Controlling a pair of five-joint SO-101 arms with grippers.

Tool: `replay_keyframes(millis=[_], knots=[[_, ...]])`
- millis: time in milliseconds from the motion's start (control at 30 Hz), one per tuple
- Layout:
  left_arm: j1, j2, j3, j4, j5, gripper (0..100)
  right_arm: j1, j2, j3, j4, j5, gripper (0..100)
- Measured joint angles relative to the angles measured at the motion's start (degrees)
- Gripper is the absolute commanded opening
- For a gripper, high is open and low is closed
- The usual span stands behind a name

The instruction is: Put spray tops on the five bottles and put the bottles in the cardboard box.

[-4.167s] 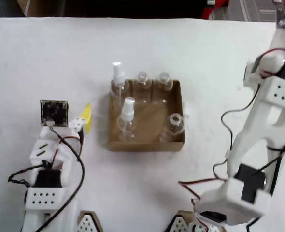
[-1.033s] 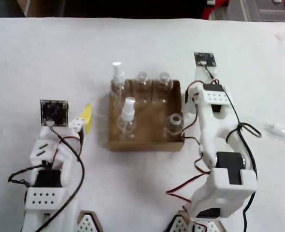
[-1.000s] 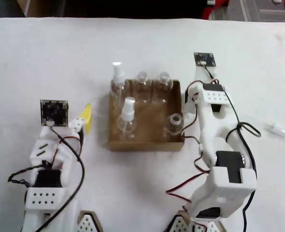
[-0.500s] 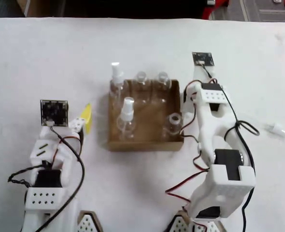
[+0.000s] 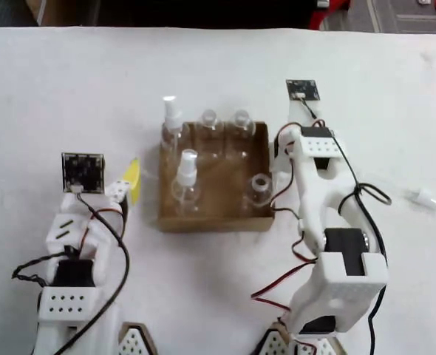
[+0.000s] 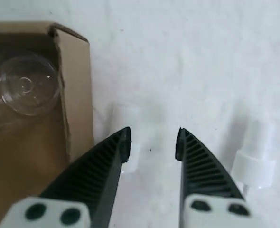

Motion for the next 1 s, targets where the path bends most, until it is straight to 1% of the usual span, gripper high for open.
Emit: replay_keyframes(millis=[667,733,933,1000], knots=[[0.0,0.0,0.0,0.0,0.0,21,-2.1,-0.2,0.7,0.1,-0.1,14.5],[0.0,0.0,0.0,0.0,0.0,21,-0.9,-0.3,0.7,0.1,-0.1,14.5],[0.0,0.0,0.0,0.0,0.0,21,6.2,0.1,1.5,0.8,0.0,14.5],[0.0,0.0,0.0,0.0,0.0,21,7.3,-0.1,1.4,1.0,0.0,14.5]])
